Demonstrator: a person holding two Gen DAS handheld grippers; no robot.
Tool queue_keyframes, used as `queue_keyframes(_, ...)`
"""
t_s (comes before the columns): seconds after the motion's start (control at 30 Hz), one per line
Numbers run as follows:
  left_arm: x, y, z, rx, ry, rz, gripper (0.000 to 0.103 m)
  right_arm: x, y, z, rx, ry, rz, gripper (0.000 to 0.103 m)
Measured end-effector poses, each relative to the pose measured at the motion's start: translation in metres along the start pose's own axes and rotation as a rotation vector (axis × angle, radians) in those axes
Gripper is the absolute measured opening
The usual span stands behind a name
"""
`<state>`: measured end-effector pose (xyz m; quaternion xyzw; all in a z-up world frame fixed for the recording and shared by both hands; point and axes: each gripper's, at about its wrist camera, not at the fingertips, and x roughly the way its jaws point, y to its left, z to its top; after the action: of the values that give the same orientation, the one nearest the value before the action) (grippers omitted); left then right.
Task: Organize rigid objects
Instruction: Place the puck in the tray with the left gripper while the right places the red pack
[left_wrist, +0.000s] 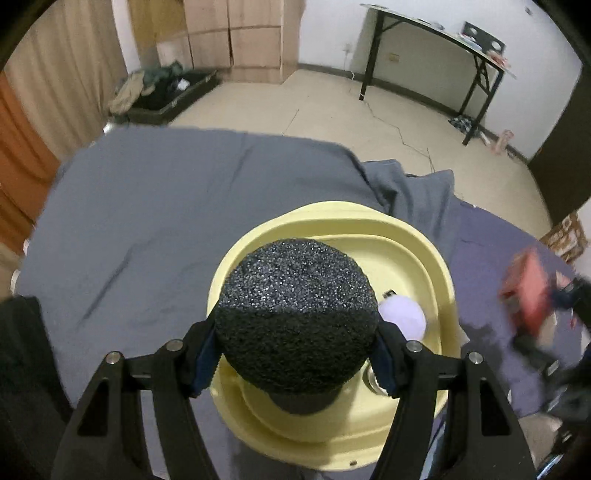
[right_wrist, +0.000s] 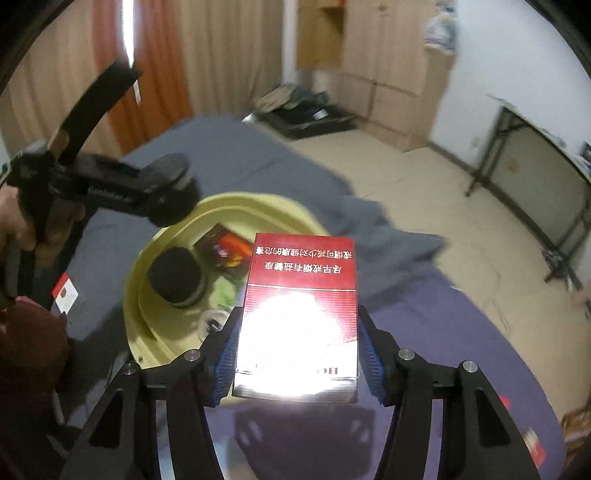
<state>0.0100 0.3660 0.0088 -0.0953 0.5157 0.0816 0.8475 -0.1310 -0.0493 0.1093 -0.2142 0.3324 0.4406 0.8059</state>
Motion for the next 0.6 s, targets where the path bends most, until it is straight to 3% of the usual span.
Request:
queue_keyframes(0.3,0.056,0.003,0.013,0.016,0.025,-0.044,0.069,0.114,0.021,0.036,-0.021,0.132,0.018,0.056)
queue_keyframes(0.5,0.074,0.015,0.003,-0.014,0.04,-0.055,0.07,0.145,0.04,0.044,-0.012,0.172,-0.018,0.056)
queue_keyframes(0.53,0.075,0.017,0.001,-0.023,0.049,-0.056,0.075,0.146,0.042,0.046,-0.017,0.162,-0.019,0.057)
queue_keyframes(0.57,0.077,0.018,-0.001,-0.034,0.064,-0.062,0.081,0.142,0.042,0.046,-0.017,0.155,-0.017,0.068)
queue_keyframes(0.6,0.076,0.02,-0.003,-0.059,0.075,-0.078,0.084,0.142,0.042,0.048,-0.016,0.148,-0.018,0.103)
